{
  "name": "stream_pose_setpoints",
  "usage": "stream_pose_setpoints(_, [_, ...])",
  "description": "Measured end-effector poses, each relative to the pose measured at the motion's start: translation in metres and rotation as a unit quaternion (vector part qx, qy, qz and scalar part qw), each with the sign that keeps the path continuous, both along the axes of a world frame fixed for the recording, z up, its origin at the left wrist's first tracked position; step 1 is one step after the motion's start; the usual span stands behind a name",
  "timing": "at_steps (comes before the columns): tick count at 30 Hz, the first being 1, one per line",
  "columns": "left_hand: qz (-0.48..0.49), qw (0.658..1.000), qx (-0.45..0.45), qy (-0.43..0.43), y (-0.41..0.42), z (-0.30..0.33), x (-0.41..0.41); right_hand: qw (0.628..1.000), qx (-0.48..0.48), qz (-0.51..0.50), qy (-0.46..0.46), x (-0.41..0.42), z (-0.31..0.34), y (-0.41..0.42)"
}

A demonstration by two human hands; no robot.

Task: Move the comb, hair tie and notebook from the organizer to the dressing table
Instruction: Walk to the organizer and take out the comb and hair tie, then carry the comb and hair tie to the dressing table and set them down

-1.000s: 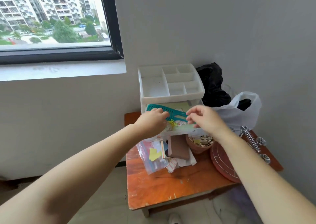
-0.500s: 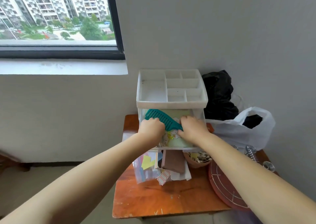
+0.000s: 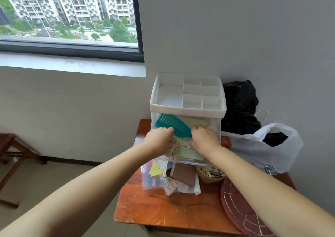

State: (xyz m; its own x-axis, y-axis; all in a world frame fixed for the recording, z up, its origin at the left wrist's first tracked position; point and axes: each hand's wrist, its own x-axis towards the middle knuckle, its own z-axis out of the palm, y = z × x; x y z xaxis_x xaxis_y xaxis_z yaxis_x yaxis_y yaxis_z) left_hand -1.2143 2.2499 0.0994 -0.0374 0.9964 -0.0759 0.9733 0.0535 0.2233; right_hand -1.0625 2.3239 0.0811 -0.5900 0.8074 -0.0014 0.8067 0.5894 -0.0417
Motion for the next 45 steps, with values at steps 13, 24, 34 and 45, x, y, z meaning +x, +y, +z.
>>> stream_pose_setpoints(13, [0.121,0.958,-0.011,-0.261,-0.011,0.018,-0.014,0.981,-0.177,0.0,0.081,0.012,0.03,0.013])
stream_pose_setpoints(24, [0.202,0.83,0.089,-0.513,-0.109,0.059,-0.057,0.958,-0.223,0.047,0.175,-0.004,0.077,-0.04])
stream_pose_setpoints(34, [0.466,0.71,0.195,-0.49,-0.447,0.023,-0.158,0.915,-0.295,0.228,0.154,-0.215,0.025,-0.3])
stream_pose_setpoints(45, [0.792,0.36,0.324,-0.372,-0.881,-0.051,-0.096,0.714,-0.531,0.455,-0.04,-0.354,-0.047,-0.731])
